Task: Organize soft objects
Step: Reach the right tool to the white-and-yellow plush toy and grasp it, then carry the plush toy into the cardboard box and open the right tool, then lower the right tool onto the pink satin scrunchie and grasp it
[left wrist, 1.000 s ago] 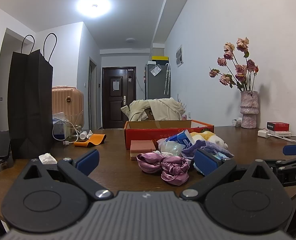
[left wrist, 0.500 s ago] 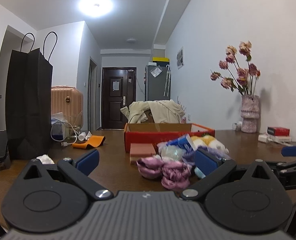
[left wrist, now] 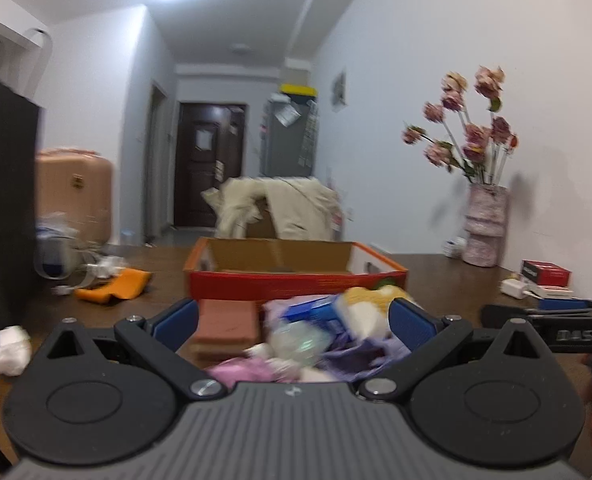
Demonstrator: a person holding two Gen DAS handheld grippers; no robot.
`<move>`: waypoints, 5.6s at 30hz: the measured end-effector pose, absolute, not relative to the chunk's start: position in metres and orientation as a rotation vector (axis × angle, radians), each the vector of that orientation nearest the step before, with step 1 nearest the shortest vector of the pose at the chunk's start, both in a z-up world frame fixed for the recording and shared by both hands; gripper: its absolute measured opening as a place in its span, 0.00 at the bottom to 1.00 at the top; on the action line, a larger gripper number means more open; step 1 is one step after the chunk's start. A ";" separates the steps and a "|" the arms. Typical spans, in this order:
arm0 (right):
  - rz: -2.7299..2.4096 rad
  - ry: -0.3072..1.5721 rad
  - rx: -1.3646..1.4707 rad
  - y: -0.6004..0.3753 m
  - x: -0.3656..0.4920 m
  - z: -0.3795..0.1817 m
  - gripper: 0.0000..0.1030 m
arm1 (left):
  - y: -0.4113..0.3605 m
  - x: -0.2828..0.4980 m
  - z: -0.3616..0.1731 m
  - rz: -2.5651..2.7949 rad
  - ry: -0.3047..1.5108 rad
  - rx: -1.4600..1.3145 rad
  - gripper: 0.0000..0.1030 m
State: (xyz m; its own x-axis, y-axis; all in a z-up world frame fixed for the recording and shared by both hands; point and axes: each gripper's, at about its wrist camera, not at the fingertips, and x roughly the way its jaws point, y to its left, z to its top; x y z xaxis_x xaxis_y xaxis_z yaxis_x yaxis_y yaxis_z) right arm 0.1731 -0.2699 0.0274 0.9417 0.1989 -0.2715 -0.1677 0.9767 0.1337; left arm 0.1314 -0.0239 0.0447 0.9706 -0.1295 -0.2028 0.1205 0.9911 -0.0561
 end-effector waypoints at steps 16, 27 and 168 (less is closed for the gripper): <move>0.318 0.565 0.044 -0.273 0.339 0.002 0.94 | -0.096 0.342 0.046 -0.292 0.548 0.001 0.69; 0.388 0.576 0.145 -0.295 0.345 -0.010 0.46 | -0.113 0.364 0.016 -0.336 0.659 0.035 0.68; 0.593 0.631 0.101 -0.151 0.222 -0.019 0.19 | 0.090 0.207 -0.014 -0.319 0.614 -0.323 0.37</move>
State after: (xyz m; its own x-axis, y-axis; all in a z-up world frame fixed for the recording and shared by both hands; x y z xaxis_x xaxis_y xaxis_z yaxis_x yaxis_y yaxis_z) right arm 0.2220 -0.1514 -0.0193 0.6483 0.5507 -0.5258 -0.4912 0.8301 0.2638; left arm 0.2067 0.0905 -0.0141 0.7719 -0.3830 -0.5074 0.1943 0.9021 -0.3854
